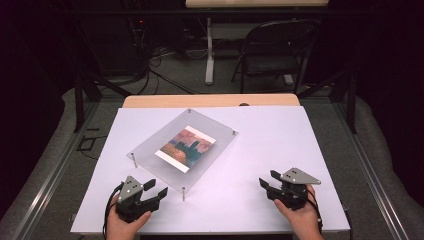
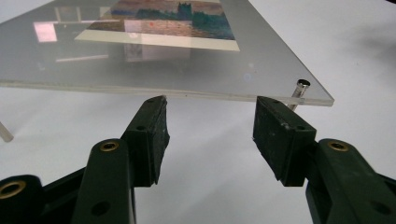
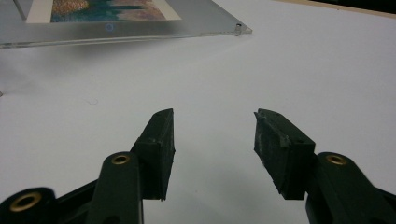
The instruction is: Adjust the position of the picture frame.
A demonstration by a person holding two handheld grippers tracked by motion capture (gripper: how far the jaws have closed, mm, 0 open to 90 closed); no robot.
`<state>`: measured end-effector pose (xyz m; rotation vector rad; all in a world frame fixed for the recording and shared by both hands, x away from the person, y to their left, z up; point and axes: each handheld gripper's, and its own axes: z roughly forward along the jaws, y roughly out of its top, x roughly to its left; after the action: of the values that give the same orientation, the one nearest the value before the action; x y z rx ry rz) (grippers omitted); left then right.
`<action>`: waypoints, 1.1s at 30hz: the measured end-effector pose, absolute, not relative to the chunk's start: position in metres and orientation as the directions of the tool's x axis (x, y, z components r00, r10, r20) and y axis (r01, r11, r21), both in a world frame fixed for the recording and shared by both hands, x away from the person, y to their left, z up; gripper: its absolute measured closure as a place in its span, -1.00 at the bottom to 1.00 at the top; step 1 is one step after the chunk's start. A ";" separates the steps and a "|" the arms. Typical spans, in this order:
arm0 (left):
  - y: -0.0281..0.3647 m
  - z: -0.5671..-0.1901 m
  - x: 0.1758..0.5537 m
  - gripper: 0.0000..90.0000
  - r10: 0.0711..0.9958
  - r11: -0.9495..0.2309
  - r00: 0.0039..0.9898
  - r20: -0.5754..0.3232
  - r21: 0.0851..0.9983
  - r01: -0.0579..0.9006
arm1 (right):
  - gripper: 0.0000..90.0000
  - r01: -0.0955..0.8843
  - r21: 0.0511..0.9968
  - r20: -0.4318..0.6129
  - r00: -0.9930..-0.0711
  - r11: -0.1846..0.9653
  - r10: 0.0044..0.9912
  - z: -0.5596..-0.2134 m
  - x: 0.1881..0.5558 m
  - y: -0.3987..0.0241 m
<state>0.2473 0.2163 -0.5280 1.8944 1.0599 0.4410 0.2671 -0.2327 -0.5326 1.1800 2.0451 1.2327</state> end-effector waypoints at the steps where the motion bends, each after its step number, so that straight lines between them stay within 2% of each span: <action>1: 0.217 -0.528 0.248 0.00 0.812 -0.228 0.571 -0.119 0.837 0.498 | 0.04 0.425 0.874 0.026 -0.522 0.234 0.852 -0.532 0.267 -0.232; 4: 0.218 -0.528 0.249 0.00 0.808 -0.221 0.574 -0.130 0.837 0.501 | 0.05 0.418 0.874 0.015 -0.533 0.247 0.846 -0.533 0.266 -0.227; 13: 0.217 -0.528 0.247 0.03 0.803 -0.228 0.581 -0.133 0.832 0.505 | 0.32 0.435 0.864 0.057 -0.583 0.252 0.811 -0.533 0.263 -0.221; 16: 0.217 -0.527 0.247 0.04 0.799 -0.234 0.588 -0.130 0.833 0.502 | 0.35 0.435 0.866 0.063 -0.586 0.248 0.808 -0.532 0.262 -0.219; 25: 0.218 -0.526 0.246 0.11 0.798 -0.241 0.590 -0.126 0.829 0.504 | 0.51 0.425 0.859 0.077 -0.657 0.284 0.750 -0.531 0.258 -0.184; 30: 0.218 -0.525 0.246 0.09 0.799 -0.245 0.590 -0.115 0.834 0.495 | 0.51 0.453 0.849 0.139 -0.687 0.271 0.713 -0.533 0.263 -0.167; 33: 0.219 -0.525 0.247 0.09 0.797 -0.232 0.590 -0.129 0.836 0.497 | 0.44 0.453 0.845 0.145 -0.706 0.284 0.693 -0.537 0.268 -0.154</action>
<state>0.2468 0.2186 -0.5248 1.8936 1.0407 0.4089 0.2676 -0.1536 -0.5369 1.0539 2.3045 1.3874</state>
